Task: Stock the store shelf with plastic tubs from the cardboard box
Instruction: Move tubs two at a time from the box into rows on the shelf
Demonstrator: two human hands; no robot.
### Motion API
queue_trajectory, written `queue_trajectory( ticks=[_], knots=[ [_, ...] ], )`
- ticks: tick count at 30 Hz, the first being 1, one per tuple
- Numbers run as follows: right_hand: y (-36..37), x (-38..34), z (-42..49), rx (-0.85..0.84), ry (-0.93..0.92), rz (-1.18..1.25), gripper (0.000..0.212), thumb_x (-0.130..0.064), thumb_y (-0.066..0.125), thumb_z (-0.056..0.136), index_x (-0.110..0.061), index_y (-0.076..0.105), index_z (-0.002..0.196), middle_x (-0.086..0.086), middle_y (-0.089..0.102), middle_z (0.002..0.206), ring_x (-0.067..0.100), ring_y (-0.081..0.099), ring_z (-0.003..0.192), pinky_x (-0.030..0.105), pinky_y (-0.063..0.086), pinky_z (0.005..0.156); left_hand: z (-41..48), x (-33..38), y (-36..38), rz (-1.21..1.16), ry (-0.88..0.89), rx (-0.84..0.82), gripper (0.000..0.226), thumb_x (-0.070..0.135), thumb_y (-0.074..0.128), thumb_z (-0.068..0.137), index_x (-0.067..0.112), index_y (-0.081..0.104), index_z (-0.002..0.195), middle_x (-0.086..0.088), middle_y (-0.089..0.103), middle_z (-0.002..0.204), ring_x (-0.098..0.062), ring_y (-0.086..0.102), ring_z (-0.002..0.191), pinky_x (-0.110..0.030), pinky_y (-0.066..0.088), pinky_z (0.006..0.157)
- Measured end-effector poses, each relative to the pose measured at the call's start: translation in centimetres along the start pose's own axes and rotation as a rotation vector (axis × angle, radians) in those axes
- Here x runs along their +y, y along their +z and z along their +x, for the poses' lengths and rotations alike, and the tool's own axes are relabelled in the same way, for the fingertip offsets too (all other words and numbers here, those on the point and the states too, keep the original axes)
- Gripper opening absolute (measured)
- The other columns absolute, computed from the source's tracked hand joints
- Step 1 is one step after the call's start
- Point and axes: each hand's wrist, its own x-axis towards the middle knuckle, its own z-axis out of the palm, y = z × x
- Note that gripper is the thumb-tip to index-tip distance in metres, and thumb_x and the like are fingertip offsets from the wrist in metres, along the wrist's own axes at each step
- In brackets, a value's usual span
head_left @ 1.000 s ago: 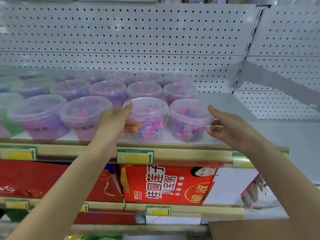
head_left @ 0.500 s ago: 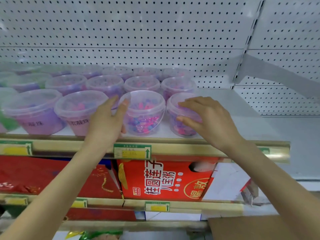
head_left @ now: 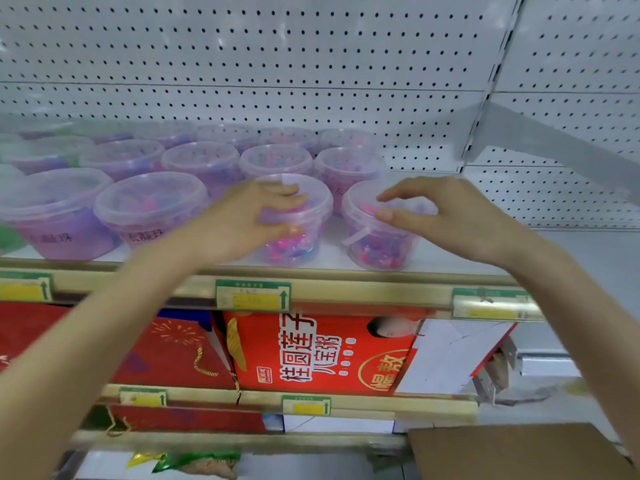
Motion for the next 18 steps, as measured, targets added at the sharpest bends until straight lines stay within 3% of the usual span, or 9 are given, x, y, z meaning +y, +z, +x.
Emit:
queue_trajectory(
  ticks=[2,4,7,10,12,15,18],
  knots=[
    [1.5,-1.0,0.3,0.045,0.019,-0.177,0.054,-0.067,0.049,0.077,-0.033,0.059,0.119,-0.008,0.062,0.122,0.016,0.052,0.115,0.035,0.042,0.092,0.1,-0.3,-2.1,-0.02,0.006,-0.201,0.048,0.021,0.067,0.082,0.031,0.053,0.127,0.013,0.041,0.143,0.004,0.027,0.13,0.003,0.011,0.094],
    [2.4,-1.4,0.6,0.082,0.022,-0.337,0.058,-0.068,0.048,0.079,-0.032,0.056,0.123,-0.001,0.061,0.122,0.023,0.05,0.115,0.035,0.04,0.08,0.2,-0.1,-3.8,0.051,-0.04,-0.281,0.047,0.028,0.068,0.081,0.04,0.053,0.124,0.022,0.038,0.14,0.007,0.027,0.127,-0.009,0.015,0.098],
    [2.5,-1.6,0.7,0.088,-0.018,-0.415,0.051,-0.061,0.049,0.084,-0.028,0.059,0.121,0.001,0.06,0.119,0.025,0.049,0.112,0.036,0.04,0.079,0.9,1.0,-3.3,0.066,-0.089,-0.075,0.048,0.051,0.064,0.076,0.041,0.056,0.122,0.016,0.046,0.139,-0.006,0.038,0.129,-0.02,0.025,0.099],
    [1.4,-0.9,0.8,-0.048,-0.08,-0.388,0.045,-0.051,0.05,0.089,-0.026,0.058,0.125,0.002,0.059,0.129,0.026,0.05,0.119,0.04,0.041,0.094,1.2,2.6,-0.1,0.144,-0.065,0.05,0.061,0.063,0.057,0.076,0.028,0.056,0.126,0.008,0.051,0.137,-0.016,0.041,0.13,-0.026,0.031,0.102],
    [-0.1,-0.4,1.0,-0.202,-0.112,-0.298,0.042,-0.039,0.056,0.09,-0.025,0.056,0.129,-0.005,0.053,0.138,0.018,0.046,0.128,0.029,0.032,0.104,1.1,2.6,1.1,0.256,-0.012,0.047,0.064,0.063,0.056,0.076,0.026,0.054,0.129,0.007,0.048,0.14,-0.019,0.04,0.131,-0.036,0.035,0.105],
    [-2.0,-0.4,0.9,-0.338,-0.109,-0.138,0.036,-0.029,0.059,0.089,-0.019,0.061,0.124,-0.009,0.054,0.135,0.008,0.046,0.127,0.013,0.027,0.101,0.8,1.1,-0.3,0.195,0.016,-0.03,0.054,0.04,0.065,0.082,0.023,0.052,0.132,0.007,0.042,0.145,-0.015,0.036,0.134,-0.025,0.027,0.107],
    [-1.0,-1.3,0.9,-0.171,-0.032,-0.016,0.04,-0.047,0.052,0.088,-0.018,0.069,0.11,-0.002,0.066,0.12,0.016,0.057,0.112,0.029,0.039,0.096,0.2,0.0,-2.7,0.242,-0.025,-0.151,0.052,0.031,0.066,0.083,0.026,0.051,0.132,0.01,0.041,0.144,-0.012,0.033,0.135,-0.015,0.019,0.102]
  ],
)
